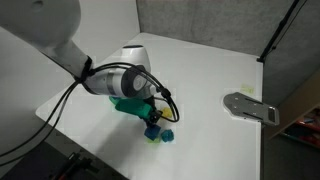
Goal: Put the blue block on the green block
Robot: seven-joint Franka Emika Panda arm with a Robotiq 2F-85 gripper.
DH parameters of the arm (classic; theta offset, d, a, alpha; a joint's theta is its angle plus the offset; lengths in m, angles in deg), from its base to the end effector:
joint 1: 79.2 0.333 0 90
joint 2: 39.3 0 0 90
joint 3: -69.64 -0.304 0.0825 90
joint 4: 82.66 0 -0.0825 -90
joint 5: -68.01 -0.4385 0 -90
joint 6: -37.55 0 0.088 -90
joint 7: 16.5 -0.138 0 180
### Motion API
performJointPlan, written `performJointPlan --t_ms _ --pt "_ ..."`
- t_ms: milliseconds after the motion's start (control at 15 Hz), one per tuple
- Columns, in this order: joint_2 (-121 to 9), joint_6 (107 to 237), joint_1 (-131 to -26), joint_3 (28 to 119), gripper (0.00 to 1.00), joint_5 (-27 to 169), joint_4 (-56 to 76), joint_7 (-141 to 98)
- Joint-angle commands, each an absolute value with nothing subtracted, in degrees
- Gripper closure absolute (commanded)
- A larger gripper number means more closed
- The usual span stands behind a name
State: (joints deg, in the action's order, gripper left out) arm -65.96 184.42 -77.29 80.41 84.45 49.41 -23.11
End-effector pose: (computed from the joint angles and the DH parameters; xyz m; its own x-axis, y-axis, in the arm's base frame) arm 0.4980 -0.0930 0.0405 0.9779 -0.0239 -0.2076 0.0207 -0.9775 0.2099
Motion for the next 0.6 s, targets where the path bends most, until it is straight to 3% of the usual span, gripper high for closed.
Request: performJointPlan --t_ms 0,400,533 --pt "-64.98 185.17 -76.60 81.19 0.46 86.25 50.52 -24.76" --pt "-61.93 183.36 -78.98 78.21 0.01 82.49 51.14 -20.09" --pt "-60.08 182.40 -80.24 76.38 0.00 79.98 51.19 -17.67"
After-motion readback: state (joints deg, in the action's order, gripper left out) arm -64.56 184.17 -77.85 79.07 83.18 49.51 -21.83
